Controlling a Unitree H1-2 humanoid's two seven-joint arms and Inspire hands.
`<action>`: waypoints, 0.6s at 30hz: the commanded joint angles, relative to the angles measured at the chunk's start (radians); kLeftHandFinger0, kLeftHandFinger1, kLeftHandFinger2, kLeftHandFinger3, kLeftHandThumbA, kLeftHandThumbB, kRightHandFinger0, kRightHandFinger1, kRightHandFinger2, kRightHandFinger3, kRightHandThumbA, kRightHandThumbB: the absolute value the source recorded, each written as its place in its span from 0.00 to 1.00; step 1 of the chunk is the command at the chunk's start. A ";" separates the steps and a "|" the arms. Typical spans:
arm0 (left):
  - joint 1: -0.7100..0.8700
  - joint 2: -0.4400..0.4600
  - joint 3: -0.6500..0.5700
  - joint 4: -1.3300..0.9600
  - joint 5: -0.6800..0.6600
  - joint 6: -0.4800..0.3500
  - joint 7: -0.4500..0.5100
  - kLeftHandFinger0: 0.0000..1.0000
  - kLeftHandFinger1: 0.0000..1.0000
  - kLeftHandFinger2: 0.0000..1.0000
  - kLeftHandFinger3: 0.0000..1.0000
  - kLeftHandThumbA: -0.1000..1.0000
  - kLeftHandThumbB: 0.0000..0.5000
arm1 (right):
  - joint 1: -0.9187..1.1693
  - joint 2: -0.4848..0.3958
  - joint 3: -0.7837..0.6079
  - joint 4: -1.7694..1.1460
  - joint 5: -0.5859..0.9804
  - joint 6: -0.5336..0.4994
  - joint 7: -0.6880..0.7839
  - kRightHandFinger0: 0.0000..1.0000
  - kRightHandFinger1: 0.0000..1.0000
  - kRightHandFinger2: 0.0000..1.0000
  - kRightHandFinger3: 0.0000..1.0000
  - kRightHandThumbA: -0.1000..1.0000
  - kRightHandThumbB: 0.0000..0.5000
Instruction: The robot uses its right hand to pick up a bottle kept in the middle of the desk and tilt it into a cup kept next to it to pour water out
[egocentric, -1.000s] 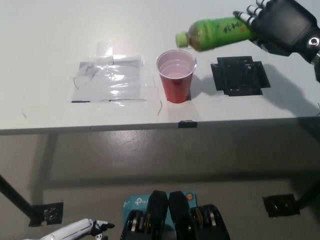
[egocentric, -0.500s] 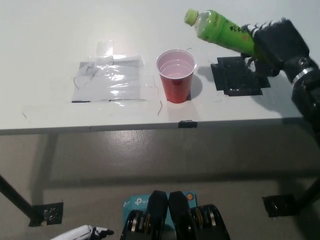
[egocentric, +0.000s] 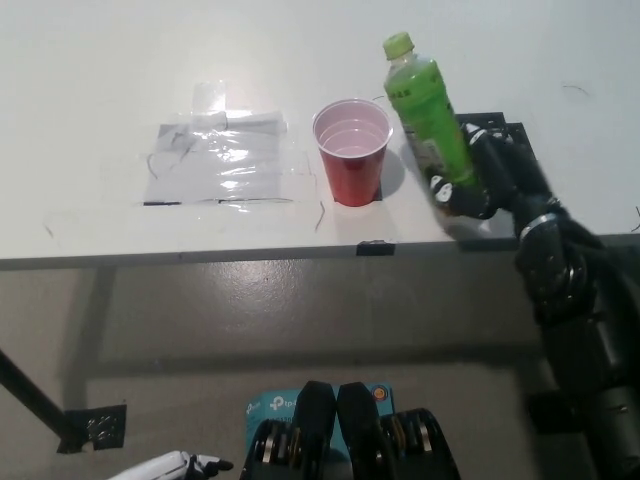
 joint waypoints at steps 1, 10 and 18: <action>0.033 0.001 0.008 -0.027 0.009 0.006 0.021 1.00 1.00 1.00 1.00 0.78 0.72 | -0.046 0.045 -0.064 -0.016 0.257 -0.096 -0.045 0.00 0.00 0.00 0.29 0.00 0.01; 0.078 -0.021 0.018 -0.016 0.001 -0.018 0.034 1.00 1.00 1.00 1.00 0.75 0.68 | -0.032 0.063 -0.020 0.115 0.192 -0.428 -0.370 0.00 0.00 0.00 0.36 0.00 0.00; 0.087 -0.028 0.020 -0.023 0.001 -0.005 0.029 1.00 1.00 1.00 1.00 0.78 0.75 | -0.042 -0.017 0.036 0.133 0.024 -0.483 -0.622 0.48 0.43 0.13 0.43 0.00 0.01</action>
